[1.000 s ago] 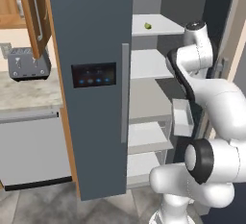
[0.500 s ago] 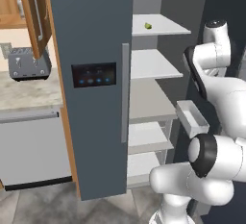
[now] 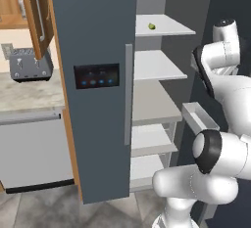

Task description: There is a bowl on the dining counter. Grab a lemon wedge from the fridge and place it in the bowl. Then get the liquor bottle and glass cup from the cabinet and place them next to the bowl.

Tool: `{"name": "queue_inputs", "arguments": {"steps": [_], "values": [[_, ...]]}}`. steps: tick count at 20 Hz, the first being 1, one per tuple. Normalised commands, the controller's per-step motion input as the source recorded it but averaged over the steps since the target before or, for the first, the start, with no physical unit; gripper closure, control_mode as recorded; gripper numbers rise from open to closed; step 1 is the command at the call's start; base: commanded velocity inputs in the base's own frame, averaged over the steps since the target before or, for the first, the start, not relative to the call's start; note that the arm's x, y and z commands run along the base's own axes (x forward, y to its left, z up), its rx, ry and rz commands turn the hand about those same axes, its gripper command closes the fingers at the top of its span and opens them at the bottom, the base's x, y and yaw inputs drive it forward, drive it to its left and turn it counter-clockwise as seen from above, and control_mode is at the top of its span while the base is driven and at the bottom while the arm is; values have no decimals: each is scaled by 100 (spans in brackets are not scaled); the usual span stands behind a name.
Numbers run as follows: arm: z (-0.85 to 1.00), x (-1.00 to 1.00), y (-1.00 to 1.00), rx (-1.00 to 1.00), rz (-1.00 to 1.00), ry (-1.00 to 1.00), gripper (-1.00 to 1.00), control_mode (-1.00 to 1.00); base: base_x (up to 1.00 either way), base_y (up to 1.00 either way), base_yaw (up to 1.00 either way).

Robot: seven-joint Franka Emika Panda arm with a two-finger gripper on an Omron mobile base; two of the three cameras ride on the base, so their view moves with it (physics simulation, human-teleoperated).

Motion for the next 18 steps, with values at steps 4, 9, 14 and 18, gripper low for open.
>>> {"name": "queue_inputs", "arguments": {"steps": [4,9,14,18], "values": [[0,-10,-20,0,2,-3,-100,-100,0,0,0],[-4,-44,57,0,2,-5,-100,-100,0,0,0],[0,-19,95,2,0,-12,-100,-100,0,0,0],[0,-4,95,12,-4,-6,-100,-100,0,0,0]]}}
